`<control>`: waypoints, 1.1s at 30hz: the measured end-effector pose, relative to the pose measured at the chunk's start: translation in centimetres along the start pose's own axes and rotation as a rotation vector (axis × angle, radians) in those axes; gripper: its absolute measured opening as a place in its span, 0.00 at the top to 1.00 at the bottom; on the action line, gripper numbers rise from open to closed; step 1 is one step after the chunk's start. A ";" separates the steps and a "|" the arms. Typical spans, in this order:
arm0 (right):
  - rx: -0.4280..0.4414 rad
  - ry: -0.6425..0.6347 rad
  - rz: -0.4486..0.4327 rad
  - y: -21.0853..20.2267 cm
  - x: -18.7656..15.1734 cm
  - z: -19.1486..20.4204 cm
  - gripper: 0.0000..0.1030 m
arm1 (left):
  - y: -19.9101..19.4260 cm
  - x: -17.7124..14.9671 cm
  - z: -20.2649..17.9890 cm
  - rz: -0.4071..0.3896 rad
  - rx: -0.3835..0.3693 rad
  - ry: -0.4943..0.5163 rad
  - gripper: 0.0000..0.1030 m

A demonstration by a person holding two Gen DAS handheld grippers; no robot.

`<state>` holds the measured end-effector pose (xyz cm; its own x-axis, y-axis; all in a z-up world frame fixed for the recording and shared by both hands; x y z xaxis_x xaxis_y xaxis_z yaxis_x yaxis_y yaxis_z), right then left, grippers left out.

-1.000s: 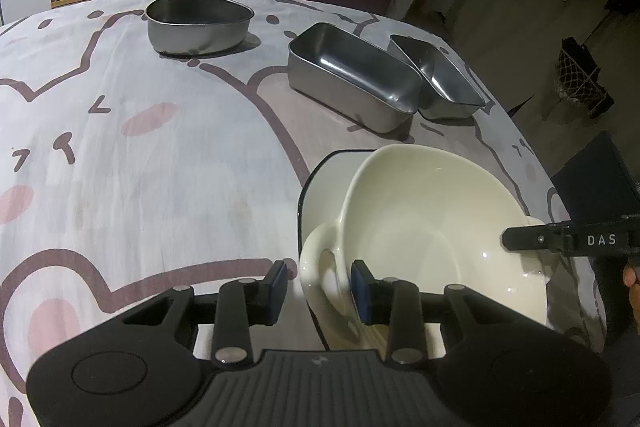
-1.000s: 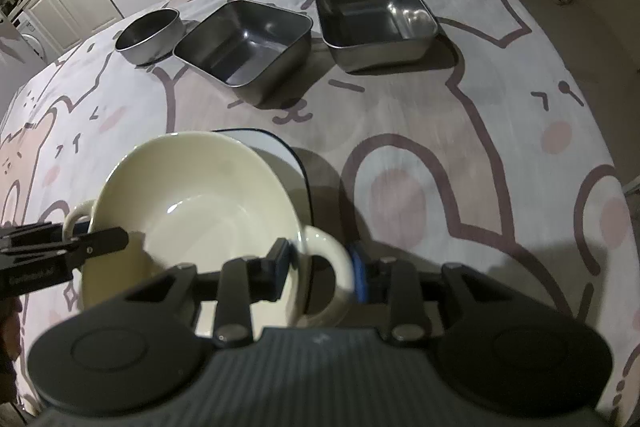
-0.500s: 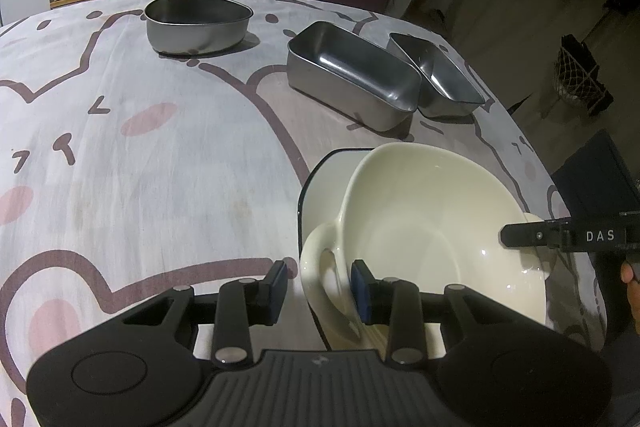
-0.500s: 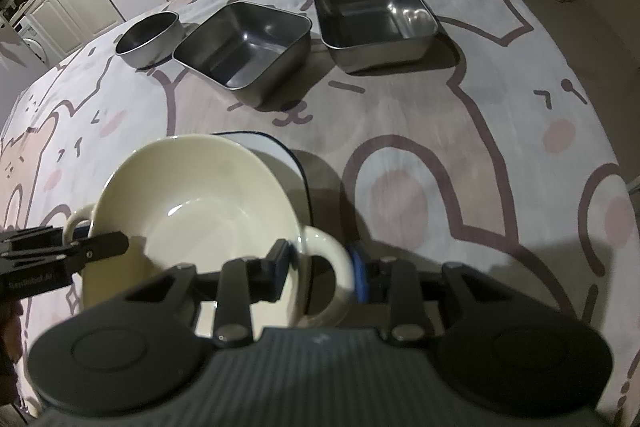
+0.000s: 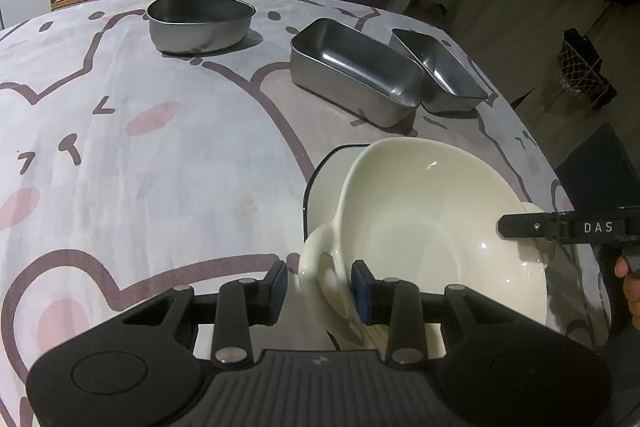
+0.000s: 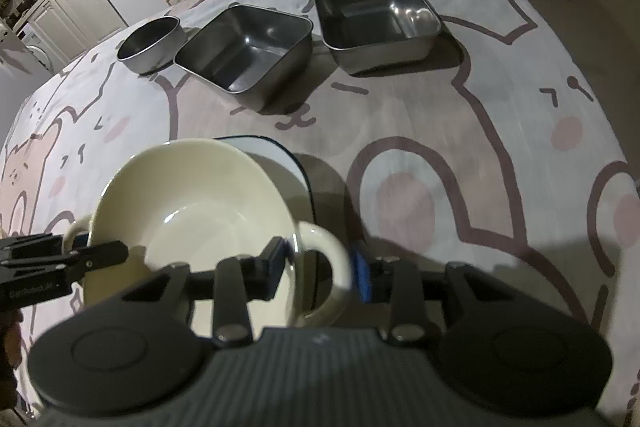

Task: Organize plates and bowls
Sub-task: 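Carry the cream bowl over the dark-rimmed white plate and lower it, then open both grippers to release the cream bowl onto the white plate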

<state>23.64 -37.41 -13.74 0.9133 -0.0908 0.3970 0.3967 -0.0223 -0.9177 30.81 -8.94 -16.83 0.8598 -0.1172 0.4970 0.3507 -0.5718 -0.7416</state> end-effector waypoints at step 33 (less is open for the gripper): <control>0.021 -0.033 -0.053 -2.4 -0.8 0.2 0.03 | -2.2 0.4 -1.8 -0.010 0.003 0.046 0.01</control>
<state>21.98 -37.07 -11.81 0.8933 -0.0569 0.4459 0.4463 -0.0055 -0.8949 29.73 -9.17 -14.24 0.8382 -0.1494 0.5245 0.3600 -0.5709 -0.7379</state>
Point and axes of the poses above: each gripper's, at about its wrist camera, not at the fingertips, and y roughly the way its jaws point, z to its left, x to its top, the point moved 1 cm from there along y, roughly the way its jaws point, and after that the axes turned 11 degrees about -x, right-handed, at the moved point
